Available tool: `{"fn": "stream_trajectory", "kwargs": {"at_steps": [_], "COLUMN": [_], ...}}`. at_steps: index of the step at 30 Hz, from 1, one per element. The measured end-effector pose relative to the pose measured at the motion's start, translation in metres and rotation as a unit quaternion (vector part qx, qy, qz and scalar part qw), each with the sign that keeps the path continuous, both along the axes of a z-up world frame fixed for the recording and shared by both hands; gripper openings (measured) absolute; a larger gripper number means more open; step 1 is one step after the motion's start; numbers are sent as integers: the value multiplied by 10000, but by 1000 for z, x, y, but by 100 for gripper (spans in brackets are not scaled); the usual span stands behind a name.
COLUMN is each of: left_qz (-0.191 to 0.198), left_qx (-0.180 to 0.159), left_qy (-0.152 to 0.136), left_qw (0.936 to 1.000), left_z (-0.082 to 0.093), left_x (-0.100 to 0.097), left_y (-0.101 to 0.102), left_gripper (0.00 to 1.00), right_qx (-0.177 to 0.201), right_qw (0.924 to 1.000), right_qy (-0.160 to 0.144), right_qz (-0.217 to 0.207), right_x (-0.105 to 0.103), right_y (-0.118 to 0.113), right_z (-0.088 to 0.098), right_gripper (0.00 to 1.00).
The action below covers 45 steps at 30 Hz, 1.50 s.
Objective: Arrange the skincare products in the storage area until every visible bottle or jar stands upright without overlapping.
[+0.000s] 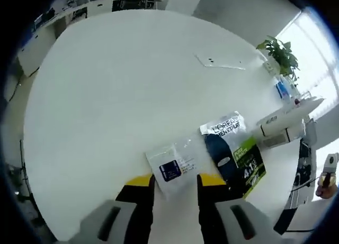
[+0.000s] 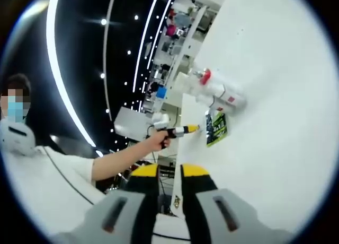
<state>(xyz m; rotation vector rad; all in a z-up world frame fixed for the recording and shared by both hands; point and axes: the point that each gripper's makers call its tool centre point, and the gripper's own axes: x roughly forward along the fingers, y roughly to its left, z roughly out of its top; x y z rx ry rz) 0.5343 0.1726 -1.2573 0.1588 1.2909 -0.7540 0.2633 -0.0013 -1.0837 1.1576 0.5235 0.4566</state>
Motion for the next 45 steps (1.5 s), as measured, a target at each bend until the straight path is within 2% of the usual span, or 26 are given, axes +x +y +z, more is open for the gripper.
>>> {"fn": "stream_trajectory", "kwargs": {"at_steps": [7,10,12,13,15,21,25,26,30,31,35,36,39,42,43,45], "left_qz": [-592,-646,-665,-797,-929,-930,-1122,-1277,-1362,-1425,-2089,-2095,-1921,-1984,-1934,-1468], "left_qx": [356,445,376,208,188,207,288,342,344,367,730,794,804,912,922,725], "left_qy": [-299,-377,-398,-471,-599,-669,-640,-655,-596,-646,-836,-834,-661,-768,-771,-652], "left_qw": [9972,9962,9963,9955,9937,9932,9912,9891,9883,9870,9716,9710,9758,9728,9737,9843], "left_z": [-1,0,4,8,12,10,5,3,1,1,0,-1,-3,0,2,6], "left_x": [-3,-4,-6,-10,-13,-12,-16,-19,-26,-25,-26,-25,-25,-23,-22,-20], "left_y": [5,11,13,11,15,15,8,4,-5,-6,-3,-1,3,7,10,12], "left_gripper": [38,47,49,50,52,57,57,57,58,58,59,60,63,63,63,63], "right_qx": [-23,-13,-6,-9,-26,-88,-137,-154,-70,-52,-25,-30,-47,-96,-93,-53], "right_qw": [10000,10000,10000,10000,9999,9995,9996,9998,9999,9999,9997,9997,9998,9998,9998,9997], "right_qy": [-39,-37,-31,-35,-35,-161,-165,-112,-19,-23,-37,-41,-73,-114,-127,-155], "right_qz": [-30,-36,16,63,150,242,188,112,-128,-162,-238,-237,-204,-152,-156,-182], "right_x": [-5,-6,-6,-6,-5,-2,-11,-17,-27,-28,-27,-27,-24,-22,-21,-20], "right_y": [1,1,4,6,10,11,8,4,-5,-6,-7,-7,-4,-2,-2,-2], "right_z": [3,3,2,2,3,13,14,11,6,6,8,8,10,10,11,11], "right_gripper": [14,14,14,14,14,14,14,14,14,14,14,14,14,14,14,14]}}
